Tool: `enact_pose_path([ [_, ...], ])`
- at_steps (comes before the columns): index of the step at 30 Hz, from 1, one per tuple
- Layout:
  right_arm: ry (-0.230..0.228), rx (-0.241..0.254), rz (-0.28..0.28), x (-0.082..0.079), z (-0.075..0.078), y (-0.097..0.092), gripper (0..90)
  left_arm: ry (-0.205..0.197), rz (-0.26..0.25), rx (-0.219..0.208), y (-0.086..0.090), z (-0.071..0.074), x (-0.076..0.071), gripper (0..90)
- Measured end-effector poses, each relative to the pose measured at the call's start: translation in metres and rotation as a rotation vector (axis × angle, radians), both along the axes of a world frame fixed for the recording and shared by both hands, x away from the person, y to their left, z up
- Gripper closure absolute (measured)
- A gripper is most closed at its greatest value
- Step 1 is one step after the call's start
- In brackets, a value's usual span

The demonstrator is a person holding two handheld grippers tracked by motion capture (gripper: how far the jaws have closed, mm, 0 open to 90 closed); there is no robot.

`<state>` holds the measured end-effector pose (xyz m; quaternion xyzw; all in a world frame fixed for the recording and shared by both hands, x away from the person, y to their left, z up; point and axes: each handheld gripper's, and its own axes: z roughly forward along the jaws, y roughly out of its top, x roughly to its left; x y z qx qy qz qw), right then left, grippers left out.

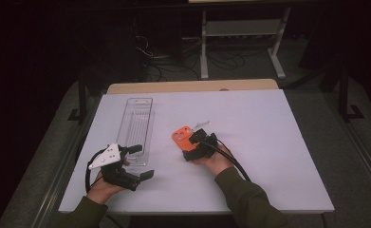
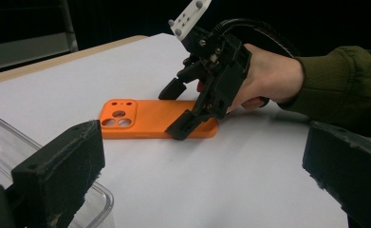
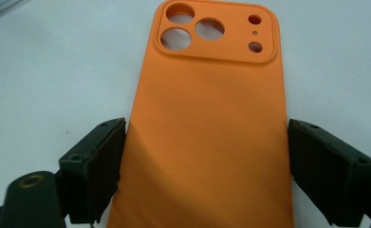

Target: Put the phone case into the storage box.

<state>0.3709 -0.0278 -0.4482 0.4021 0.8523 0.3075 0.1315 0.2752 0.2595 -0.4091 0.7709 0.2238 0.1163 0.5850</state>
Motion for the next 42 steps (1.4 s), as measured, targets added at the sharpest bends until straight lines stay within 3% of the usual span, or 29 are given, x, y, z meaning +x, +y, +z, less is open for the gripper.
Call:
enact_pose_path([
  [22,0.006,0.024,0.005,0.0,0.01,-0.012,15.2,0.001,-0.001,-0.002,0.0,0.0,0.0,0.0],
  [42,0.007,0.042,0.043,-0.006,0.027,-0.038,15.2,0.001,0.001,-0.006,-0.001,0.0,0.0,0.0],
])
